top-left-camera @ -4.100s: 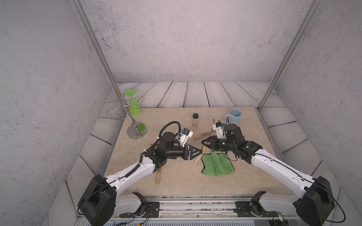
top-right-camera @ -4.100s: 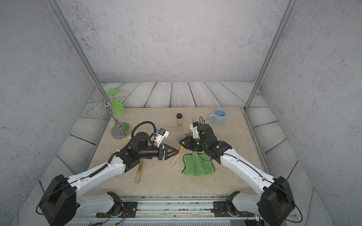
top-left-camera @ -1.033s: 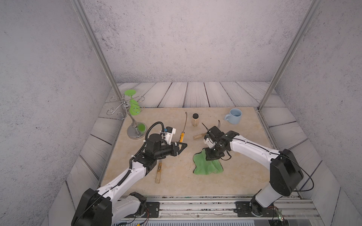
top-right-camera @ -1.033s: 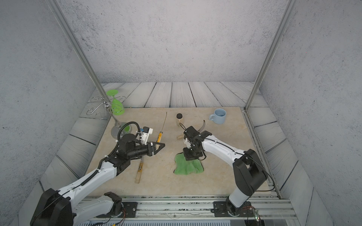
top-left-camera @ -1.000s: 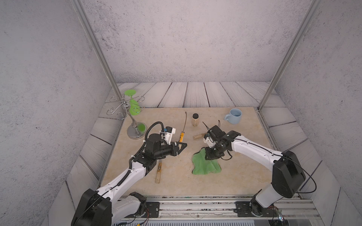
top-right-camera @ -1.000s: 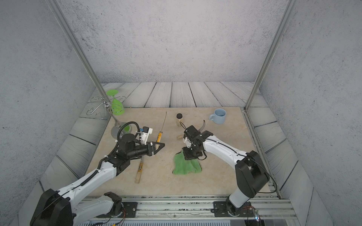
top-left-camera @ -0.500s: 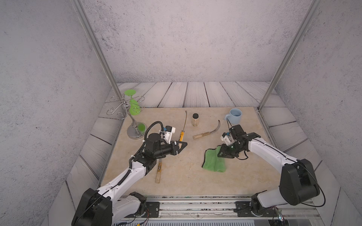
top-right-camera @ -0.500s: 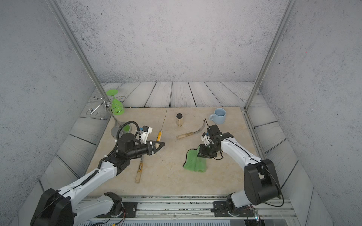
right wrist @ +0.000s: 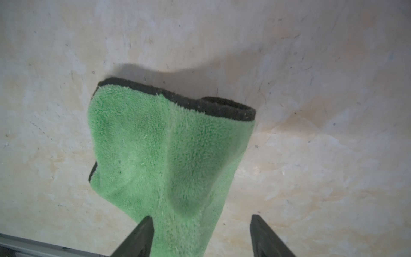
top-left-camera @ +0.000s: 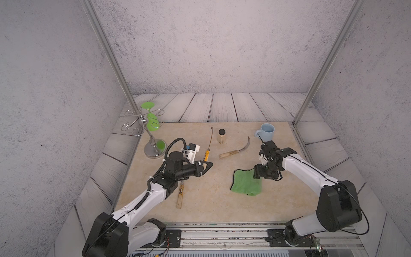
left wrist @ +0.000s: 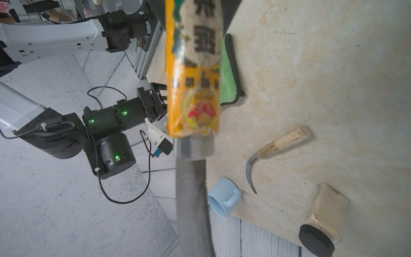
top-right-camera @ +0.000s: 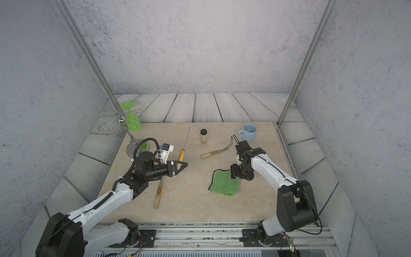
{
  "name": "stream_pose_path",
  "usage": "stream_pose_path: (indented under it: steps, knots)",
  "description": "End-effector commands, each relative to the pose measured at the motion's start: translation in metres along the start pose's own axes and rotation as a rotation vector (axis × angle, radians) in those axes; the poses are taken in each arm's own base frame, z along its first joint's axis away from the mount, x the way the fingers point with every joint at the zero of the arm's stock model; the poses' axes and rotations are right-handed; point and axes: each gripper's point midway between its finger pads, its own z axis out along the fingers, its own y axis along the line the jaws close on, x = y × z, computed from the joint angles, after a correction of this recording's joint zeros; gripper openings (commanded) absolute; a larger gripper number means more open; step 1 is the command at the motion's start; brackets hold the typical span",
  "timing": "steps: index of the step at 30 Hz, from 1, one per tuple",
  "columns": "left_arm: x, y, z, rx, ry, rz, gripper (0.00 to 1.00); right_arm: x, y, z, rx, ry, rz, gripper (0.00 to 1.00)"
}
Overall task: Wipe small sickles with rags
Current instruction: Pick up the rag from the center of the board.
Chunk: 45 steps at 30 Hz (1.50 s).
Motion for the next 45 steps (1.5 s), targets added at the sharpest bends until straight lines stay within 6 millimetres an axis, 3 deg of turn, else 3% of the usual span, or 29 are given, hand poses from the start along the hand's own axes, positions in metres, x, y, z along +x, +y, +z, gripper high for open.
stream_pose_path:
  steps: [1, 8, 12, 17, 19, 24, 28, 32, 36, 45]
  knots:
    - [-0.012, -0.009, 0.0, 0.041, -0.022, 0.031, 0.0, 0.01, -0.002, -0.001, -0.003, 0.017, 0.023, 0.75]
    - [-0.009, -0.01, 0.002, 0.053, -0.003, 0.029, 0.0, 0.01, 0.006, 0.035, -0.057, 0.086, 0.041, 0.77]
    - [-0.008, -0.008, 0.001, 0.041, -0.007, 0.027, 0.0, 0.003, 0.02, 0.04, -0.12, 0.082, 0.033, 0.61]
    - [-0.009, -0.007, 0.002, 0.042, -0.008, 0.026, 0.0, -0.006, 0.042, 0.025, -0.238, 0.048, 0.008, 0.36]
    - [-0.01, -0.008, 0.003, 0.047, -0.006, 0.027, 0.0, -0.008, 0.061, 0.012, -0.347, 0.022, -0.012, 0.29]
    - [-0.01, -0.008, 0.003, 0.049, -0.006, 0.026, 0.0, -0.009, 0.096, -0.024, -0.57, -0.032, -0.054, 0.24]
    - [-0.01, -0.01, 0.003, 0.053, -0.007, 0.027, 0.0, -0.006, 0.106, -0.038, -0.651, -0.042, -0.072, 0.22]
    - [-0.01, -0.01, 0.001, 0.051, -0.009, 0.029, 0.0, -0.002, 0.082, -0.029, -0.57, -0.021, -0.049, 0.21]
    - [-0.008, -0.009, 0.0, 0.044, -0.009, 0.032, 0.0, 0.001, 0.041, -0.029, -0.376, -0.035, -0.026, 0.2]
    - [-0.01, -0.009, 0.003, 0.054, -0.008, 0.032, 0.0, -0.01, -0.036, -0.089, 0.11, -0.142, -0.031, 0.19]
